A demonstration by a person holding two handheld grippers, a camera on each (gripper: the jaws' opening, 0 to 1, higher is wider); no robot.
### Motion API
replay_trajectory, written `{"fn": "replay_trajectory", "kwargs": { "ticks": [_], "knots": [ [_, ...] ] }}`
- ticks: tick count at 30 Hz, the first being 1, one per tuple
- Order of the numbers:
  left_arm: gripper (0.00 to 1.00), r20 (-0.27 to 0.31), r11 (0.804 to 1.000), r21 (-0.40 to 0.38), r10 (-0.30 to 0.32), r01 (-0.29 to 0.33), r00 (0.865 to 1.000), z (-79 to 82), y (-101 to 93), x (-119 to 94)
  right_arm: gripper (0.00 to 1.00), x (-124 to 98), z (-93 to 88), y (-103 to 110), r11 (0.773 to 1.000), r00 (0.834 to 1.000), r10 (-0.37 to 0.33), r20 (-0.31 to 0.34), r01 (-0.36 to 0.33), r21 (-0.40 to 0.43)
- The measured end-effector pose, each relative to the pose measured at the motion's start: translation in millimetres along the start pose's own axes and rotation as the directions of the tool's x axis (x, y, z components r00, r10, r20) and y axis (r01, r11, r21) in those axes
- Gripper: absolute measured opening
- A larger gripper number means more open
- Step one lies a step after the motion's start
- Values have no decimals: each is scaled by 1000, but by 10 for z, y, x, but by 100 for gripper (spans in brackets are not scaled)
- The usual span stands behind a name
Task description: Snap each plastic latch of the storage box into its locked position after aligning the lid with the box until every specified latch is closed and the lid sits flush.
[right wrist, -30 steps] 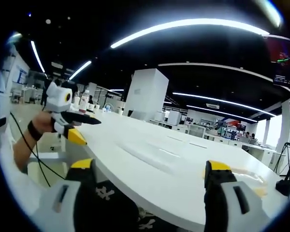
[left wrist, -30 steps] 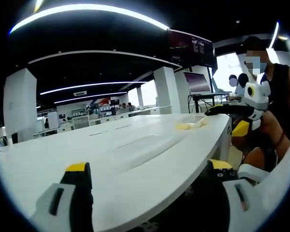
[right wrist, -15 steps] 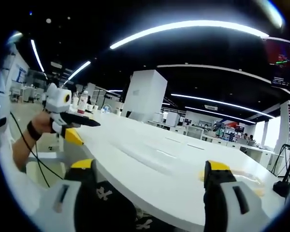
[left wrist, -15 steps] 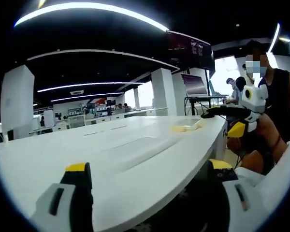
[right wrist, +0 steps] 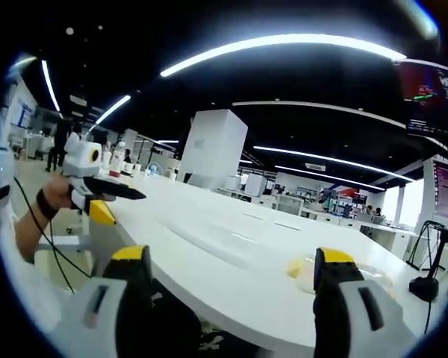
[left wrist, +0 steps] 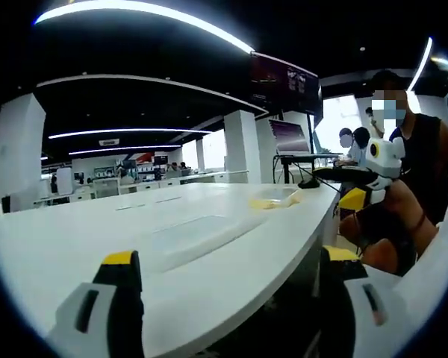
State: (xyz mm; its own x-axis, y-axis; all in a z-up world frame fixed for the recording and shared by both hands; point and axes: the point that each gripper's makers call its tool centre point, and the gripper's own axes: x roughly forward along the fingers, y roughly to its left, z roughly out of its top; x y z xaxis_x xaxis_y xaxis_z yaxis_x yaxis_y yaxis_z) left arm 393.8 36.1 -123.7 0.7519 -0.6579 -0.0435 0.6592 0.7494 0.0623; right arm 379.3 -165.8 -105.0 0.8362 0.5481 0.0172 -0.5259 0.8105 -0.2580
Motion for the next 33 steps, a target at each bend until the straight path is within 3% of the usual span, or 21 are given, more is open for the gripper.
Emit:
{"fn": "replay_trajectory", "kwargs": {
  "ticks": [10, 17, 33],
  "knots": [
    [99, -5, 998, 4, -63, 63, 998, 8, -199, 138, 90, -62, -93, -81, 1000, 999, -28, -28, 28, 0],
    [99, 14, 995, 13, -94, 94, 995, 110, -320, 245, 89, -154, -102, -198, 999, 998, -54, -31, 54, -2],
    [99, 22, 974, 33, -225, 224, 974, 184, -720, 601, 88, -289, -143, -329, 995, 994, -97, -46, 97, -7]
  ]
}}
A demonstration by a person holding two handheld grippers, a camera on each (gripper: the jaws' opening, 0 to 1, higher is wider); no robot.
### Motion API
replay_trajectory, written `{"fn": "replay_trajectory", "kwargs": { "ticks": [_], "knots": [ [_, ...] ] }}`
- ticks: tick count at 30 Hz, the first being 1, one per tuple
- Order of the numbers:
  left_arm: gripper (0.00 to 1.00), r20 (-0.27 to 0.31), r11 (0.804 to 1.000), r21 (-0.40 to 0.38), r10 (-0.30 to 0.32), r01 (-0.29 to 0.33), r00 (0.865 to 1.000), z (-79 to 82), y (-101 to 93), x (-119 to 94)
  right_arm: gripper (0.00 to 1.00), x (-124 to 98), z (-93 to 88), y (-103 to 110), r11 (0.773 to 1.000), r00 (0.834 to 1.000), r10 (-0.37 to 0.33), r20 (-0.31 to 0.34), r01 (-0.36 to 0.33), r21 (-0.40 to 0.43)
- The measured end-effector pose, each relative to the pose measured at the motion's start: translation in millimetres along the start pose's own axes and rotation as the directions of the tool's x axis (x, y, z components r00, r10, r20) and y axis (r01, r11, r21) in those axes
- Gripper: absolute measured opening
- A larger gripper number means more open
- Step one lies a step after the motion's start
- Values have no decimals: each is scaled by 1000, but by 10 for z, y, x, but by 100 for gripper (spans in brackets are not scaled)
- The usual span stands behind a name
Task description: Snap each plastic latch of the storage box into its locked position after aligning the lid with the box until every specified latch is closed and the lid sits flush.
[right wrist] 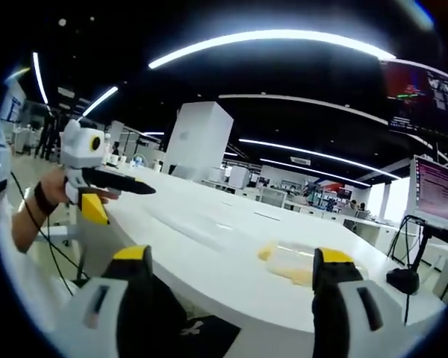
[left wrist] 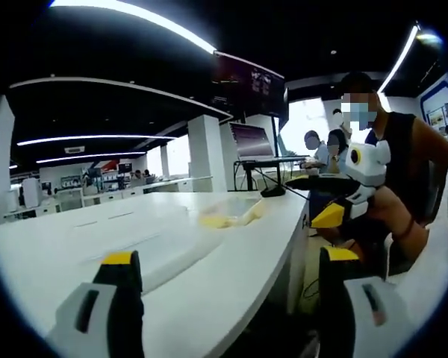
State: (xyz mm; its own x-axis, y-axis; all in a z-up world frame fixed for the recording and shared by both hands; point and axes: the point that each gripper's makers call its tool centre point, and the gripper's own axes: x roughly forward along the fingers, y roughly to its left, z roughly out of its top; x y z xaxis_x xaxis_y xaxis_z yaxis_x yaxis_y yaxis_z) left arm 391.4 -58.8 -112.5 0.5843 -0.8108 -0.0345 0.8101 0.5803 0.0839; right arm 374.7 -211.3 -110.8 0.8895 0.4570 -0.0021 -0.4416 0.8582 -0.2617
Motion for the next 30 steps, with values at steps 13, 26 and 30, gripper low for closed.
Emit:
{"fn": "replay_trajectory", "kwargs": {
  "ticks": [13, 26, 30],
  "knots": [
    [98, 2, 997, -3, -73, 73, 997, 17, -200, 238, 87, -189, -58, -205, 998, 998, -56, -19, 56, -6],
    [98, -14, 986, 27, -161, 162, 987, -9, -456, 425, 87, -308, -165, -312, 995, 995, -95, -44, 95, 2],
    [98, -15, 985, 29, -168, 168, 986, -7, -469, 441, 87, -322, -176, -343, 995, 994, -103, -46, 104, 7]
  ]
}}
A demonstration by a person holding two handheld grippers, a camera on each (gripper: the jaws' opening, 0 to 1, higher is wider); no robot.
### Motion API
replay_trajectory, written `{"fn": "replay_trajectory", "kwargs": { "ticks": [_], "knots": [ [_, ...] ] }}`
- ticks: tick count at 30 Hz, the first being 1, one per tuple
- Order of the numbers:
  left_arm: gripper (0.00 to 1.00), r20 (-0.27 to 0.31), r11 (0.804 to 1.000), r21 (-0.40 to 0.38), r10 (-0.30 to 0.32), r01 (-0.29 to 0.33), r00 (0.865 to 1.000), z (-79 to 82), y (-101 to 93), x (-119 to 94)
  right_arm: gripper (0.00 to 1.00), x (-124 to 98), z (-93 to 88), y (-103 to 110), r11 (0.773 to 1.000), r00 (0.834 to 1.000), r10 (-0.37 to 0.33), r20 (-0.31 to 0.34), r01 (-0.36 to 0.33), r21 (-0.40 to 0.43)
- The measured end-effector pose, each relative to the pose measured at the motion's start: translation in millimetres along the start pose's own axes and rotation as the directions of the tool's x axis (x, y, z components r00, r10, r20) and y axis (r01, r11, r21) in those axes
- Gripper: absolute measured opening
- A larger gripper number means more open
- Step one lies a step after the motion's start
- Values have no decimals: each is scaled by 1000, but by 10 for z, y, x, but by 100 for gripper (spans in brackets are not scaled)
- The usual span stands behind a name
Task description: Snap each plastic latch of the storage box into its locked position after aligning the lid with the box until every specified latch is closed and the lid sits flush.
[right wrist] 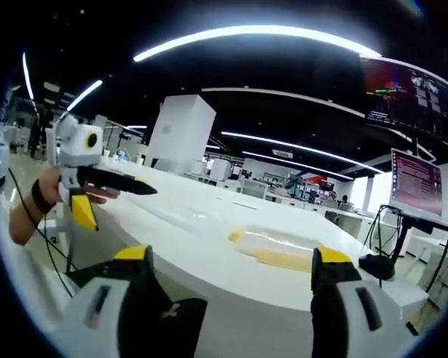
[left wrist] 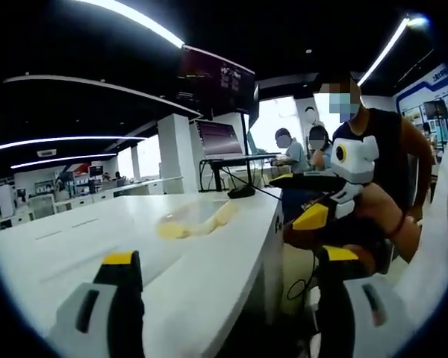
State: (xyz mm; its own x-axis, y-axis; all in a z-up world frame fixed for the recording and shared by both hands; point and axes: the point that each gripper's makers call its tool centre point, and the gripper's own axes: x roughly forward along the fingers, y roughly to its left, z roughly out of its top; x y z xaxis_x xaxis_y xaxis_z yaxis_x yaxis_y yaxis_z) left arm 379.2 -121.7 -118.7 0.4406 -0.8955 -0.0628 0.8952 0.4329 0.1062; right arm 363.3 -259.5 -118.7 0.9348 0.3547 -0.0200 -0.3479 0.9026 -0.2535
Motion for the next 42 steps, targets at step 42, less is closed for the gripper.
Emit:
{"fn": "replay_trajectory", "kwargs": {
  "ticks": [42],
  "knots": [
    [97, 8, 995, 11, -95, 95, 995, 29, -138, 302, 84, -346, -126, -322, 996, 995, -88, -50, 86, -33]
  ]
}}
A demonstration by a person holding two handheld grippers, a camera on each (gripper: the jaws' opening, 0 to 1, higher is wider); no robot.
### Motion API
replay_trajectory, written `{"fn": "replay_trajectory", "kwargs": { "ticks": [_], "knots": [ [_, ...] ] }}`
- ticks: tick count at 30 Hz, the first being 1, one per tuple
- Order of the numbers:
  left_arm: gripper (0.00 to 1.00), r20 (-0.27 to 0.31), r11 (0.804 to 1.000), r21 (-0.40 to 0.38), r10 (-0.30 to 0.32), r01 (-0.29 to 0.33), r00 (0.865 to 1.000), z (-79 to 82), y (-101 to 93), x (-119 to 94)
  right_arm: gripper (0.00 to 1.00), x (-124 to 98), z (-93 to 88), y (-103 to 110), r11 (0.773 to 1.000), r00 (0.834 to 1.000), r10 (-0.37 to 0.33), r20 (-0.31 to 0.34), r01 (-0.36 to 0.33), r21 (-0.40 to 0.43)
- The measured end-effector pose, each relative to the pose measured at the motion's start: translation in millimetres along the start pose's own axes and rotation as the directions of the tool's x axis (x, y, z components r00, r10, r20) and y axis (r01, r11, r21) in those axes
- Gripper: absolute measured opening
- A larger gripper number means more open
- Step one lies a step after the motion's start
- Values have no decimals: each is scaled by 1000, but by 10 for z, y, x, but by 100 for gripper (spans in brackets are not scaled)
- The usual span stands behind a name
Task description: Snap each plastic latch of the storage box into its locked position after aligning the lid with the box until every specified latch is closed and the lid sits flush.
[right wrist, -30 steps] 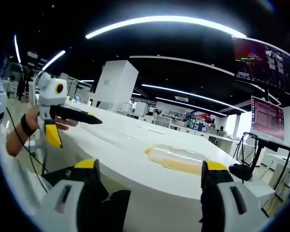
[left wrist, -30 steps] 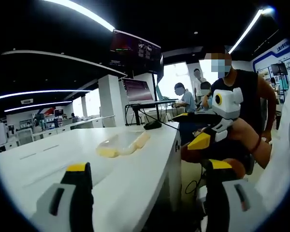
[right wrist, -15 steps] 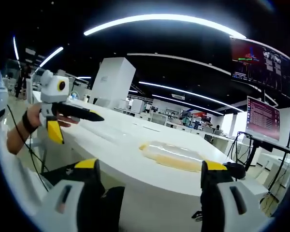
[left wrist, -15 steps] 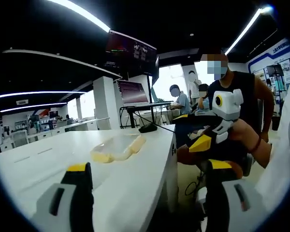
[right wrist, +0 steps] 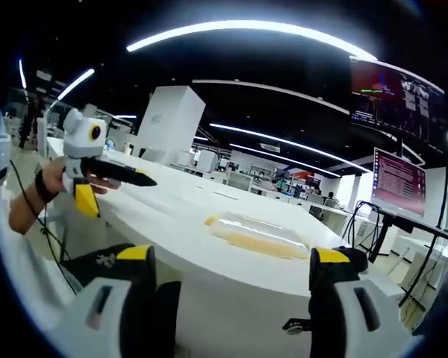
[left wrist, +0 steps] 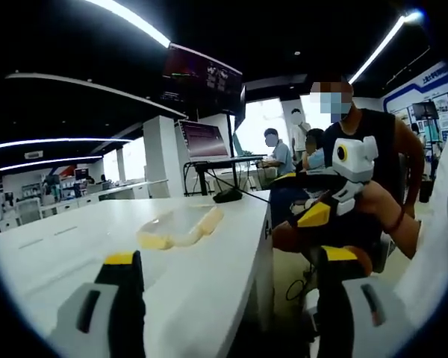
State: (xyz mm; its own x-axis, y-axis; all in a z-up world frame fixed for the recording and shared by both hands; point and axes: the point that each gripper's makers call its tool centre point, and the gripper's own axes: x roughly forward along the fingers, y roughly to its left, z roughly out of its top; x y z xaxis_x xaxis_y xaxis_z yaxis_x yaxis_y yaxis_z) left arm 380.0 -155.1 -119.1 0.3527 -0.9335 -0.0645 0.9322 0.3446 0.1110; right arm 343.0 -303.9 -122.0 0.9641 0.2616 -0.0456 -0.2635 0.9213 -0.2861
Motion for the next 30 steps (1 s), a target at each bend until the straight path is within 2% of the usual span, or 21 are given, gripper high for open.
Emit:
{"fn": "replay_trajectory", "kwargs": {
  "ticks": [6, 22, 30],
  "knots": [
    [97, -10, 1000, 3, -12, 12, 1000, 0, -6, 81, 84, -18, -29, -72, 1000, 1000, -10, -6, 10, 2],
    [96, -22, 1000, 6, -12, 12, 1000, 0, 6, 113, 82, -14, 14, -124, 1000, 1000, -12, 4, 12, -13],
    [94, -41, 1000, 18, -7, 8, 999, 5, 76, 150, 81, 54, 22, -85, 998, 1000, 21, -12, -22, -62]
  ]
}}
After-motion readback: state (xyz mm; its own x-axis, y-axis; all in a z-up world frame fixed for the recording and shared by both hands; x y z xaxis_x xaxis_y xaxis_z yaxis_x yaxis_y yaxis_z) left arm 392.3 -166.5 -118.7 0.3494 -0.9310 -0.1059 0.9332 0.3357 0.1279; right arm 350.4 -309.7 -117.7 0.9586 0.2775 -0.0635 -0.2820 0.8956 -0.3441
